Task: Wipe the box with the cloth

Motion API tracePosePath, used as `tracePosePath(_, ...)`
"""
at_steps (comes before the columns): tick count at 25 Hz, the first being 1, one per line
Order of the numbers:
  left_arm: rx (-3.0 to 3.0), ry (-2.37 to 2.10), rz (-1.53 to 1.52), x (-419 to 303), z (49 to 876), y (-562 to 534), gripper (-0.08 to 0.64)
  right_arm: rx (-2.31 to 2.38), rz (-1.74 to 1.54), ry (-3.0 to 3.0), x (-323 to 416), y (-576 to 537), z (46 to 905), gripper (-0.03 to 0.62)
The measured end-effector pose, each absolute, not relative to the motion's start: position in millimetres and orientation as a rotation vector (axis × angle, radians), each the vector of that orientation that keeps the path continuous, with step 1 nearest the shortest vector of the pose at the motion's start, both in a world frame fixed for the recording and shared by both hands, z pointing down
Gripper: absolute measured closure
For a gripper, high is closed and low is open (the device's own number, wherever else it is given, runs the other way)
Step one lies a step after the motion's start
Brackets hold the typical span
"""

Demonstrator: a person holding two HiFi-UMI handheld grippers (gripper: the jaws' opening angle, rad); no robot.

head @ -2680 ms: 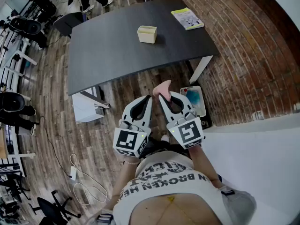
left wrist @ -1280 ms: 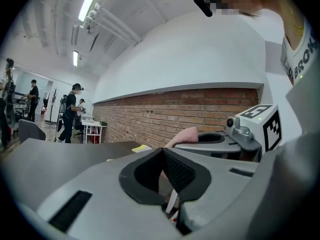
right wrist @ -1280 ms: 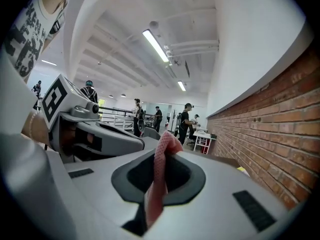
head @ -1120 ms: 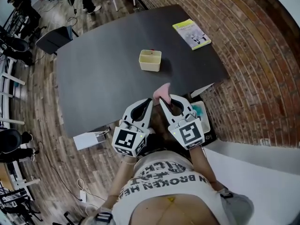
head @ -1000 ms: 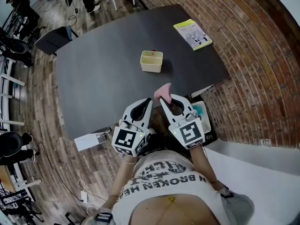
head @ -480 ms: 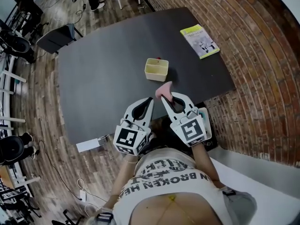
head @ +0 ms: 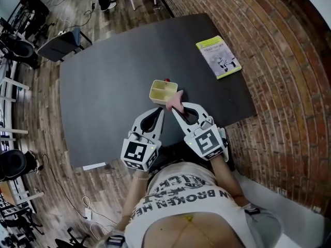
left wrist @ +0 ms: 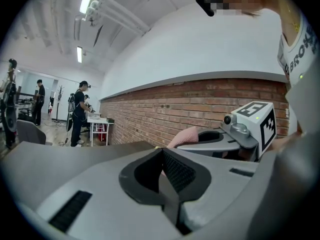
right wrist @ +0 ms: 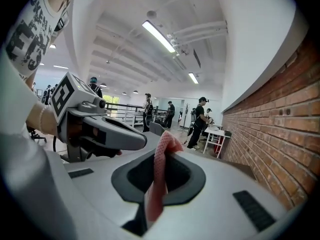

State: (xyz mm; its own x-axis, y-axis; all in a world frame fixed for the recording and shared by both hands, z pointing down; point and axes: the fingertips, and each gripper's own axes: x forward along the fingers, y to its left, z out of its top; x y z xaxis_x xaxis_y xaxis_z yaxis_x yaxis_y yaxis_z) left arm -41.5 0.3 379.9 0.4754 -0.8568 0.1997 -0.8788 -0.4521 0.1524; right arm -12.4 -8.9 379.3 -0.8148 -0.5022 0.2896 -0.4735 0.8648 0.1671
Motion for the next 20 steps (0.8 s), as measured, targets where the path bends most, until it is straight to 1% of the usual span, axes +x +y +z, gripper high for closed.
tracePosePath(14, 2.557, -1.36, 0.213, -45.8, 399.6, -35.6, 0.552, 0.762, -0.071, -2.66, -23.2, -42.3, 403.9, 0.575)
tracePosePath(20, 2.62, -1.266, 0.329, -54.3, 424.1, -40.2, 0.552, 0.824, -0.013, -2.595, -22.4, -43.8, 429.5, 0.575)
